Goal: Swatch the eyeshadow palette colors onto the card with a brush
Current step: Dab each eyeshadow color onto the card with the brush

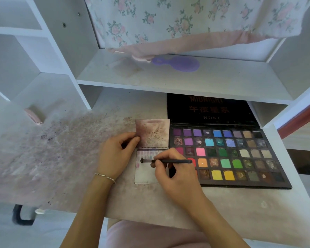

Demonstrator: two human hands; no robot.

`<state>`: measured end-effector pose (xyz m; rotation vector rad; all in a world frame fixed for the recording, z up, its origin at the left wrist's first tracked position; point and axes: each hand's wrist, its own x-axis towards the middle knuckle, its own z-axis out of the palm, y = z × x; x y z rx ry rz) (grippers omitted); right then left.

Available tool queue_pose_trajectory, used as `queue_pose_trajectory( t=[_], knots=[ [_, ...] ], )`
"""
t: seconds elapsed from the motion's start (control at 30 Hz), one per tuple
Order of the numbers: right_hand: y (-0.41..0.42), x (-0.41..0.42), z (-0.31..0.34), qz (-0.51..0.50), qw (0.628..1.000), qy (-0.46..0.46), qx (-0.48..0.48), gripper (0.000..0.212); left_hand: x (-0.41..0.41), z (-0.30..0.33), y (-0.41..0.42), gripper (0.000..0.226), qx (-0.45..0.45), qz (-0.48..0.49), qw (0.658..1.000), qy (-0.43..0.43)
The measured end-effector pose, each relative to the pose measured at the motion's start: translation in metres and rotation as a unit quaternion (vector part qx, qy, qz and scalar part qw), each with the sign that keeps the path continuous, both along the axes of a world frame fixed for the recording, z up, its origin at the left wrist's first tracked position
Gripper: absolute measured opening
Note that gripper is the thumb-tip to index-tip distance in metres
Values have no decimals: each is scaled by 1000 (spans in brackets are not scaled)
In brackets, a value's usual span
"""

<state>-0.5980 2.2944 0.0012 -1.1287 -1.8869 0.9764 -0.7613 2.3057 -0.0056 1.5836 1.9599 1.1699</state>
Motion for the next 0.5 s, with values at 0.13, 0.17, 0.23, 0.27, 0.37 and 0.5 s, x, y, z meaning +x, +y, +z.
queue_pose_trajectory(
  t=[0.13, 0.17, 0.23, 0.27, 0.37, 0.5],
  knots=[
    [0, 1, -1, 4, 1000, -8, -2, 14, 0, 0, 0, 14, 4, 0, 1000, -3],
    [1, 1, -1, 6, 1000, -10, -2, 15, -1, 0, 0, 14, 4, -2, 1000, -5],
    [1, 1, -1, 7, 1000, -12, -3, 15, -1, -1, 0, 14, 6, -5, 1000, -6],
    [1, 1, -1, 8, 1000, -14, -4, 15, -1, -1, 0, 14, 9, -5, 1000, -8],
    [1, 1, -2, 11, 1000, -23, 1, 15, -1, -1, 1, 13, 13, -3, 1000, -14],
    [1, 1, -2, 16, 999, -33, -2, 14, -1, -2, 1, 13, 14, 1, 1000, -15]
  ],
)
